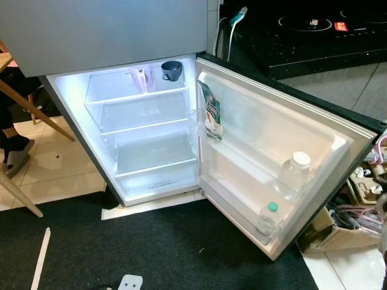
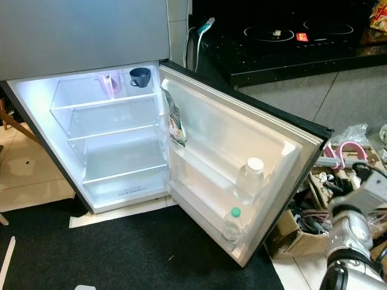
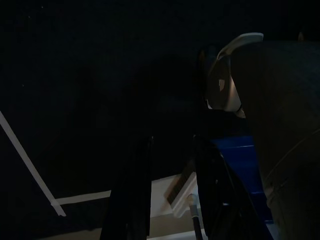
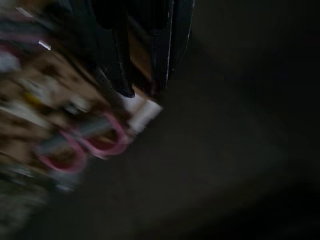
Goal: Restocking fridge
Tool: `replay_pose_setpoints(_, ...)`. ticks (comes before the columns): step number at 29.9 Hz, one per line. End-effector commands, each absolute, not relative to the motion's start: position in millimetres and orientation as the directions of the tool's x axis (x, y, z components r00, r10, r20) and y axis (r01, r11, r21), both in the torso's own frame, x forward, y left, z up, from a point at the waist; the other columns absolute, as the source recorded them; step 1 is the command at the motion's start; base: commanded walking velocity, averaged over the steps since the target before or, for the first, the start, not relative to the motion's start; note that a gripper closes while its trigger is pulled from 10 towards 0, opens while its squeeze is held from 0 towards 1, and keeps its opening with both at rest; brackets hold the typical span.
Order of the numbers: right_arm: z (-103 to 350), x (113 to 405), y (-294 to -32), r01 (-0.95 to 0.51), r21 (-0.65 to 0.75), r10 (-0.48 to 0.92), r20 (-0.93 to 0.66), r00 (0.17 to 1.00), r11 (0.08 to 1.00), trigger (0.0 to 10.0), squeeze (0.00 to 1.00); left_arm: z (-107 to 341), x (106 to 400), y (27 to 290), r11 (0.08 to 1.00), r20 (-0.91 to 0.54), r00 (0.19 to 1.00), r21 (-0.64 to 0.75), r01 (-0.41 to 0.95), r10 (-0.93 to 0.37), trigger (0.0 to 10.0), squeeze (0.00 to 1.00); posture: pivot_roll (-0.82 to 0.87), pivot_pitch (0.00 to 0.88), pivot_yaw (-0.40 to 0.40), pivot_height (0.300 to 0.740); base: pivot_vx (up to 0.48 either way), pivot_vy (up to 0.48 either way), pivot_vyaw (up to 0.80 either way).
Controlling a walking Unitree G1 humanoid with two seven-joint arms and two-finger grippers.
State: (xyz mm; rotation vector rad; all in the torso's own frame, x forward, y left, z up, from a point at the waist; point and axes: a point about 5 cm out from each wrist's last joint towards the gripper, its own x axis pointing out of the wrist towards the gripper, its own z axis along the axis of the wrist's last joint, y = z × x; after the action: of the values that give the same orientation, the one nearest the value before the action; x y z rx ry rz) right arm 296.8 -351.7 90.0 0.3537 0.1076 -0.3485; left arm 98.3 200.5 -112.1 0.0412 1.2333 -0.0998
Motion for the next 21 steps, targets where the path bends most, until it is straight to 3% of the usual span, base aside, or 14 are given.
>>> replay_pose_setpoints(1,97,307,-341,0.249,0.353,-0.220,-0.121,0.968,0.902,10.0,0.00,-114,94,195,0.993,-0.946,0.317,-0.039,0.108,-0.072,10.0,0.00,-0.06,0.000,0.021,0.740,0.000,0.000,0.00)
replay_pose_setpoints(13,126,326,-316,-0.170,0.329,0.173,0.023,0.985,0.929,10.0,0.00,-114,94,194,0.994,-0.946,0.316,-0.046,0.104,-0.077,10.0,0.00,-0.07,0.000,0.015,0.740,0.000,0.000,0.00)
replay_pose_setpoints(17,120,321,-303,-0.374,0.280,0.395,-0.018,0.919,0.884,10.0,0.00,-114,94,192,0.993,-0.945,0.316,-0.050,0.104,-0.081,10.0,0.00,-0.07,0.000,0.014,0.740,0.000,0.000,0.00)
replay_pose_setpoints(18,120,321,-303,-0.374,0.280,0.395,-0.018,0.919,0.884,10.0,0.00,-114,94,192,0.993,-0.945,0.316,-0.050,0.104,-0.081,10.0,0.00,-0.07,0.000,0.014,0.740,0.000,0.000,0.00)
replay_pose_setpoints(21,105,312,-282,-0.566,0.285,0.609,-0.086,0.789,0.774,10.0,0.00,-114,94,192,0.993,-0.946,0.314,-0.054,0.108,-0.085,10.0,0.00,-0.07,0.000,0.013,0.740,0.000,0.000,0.00)
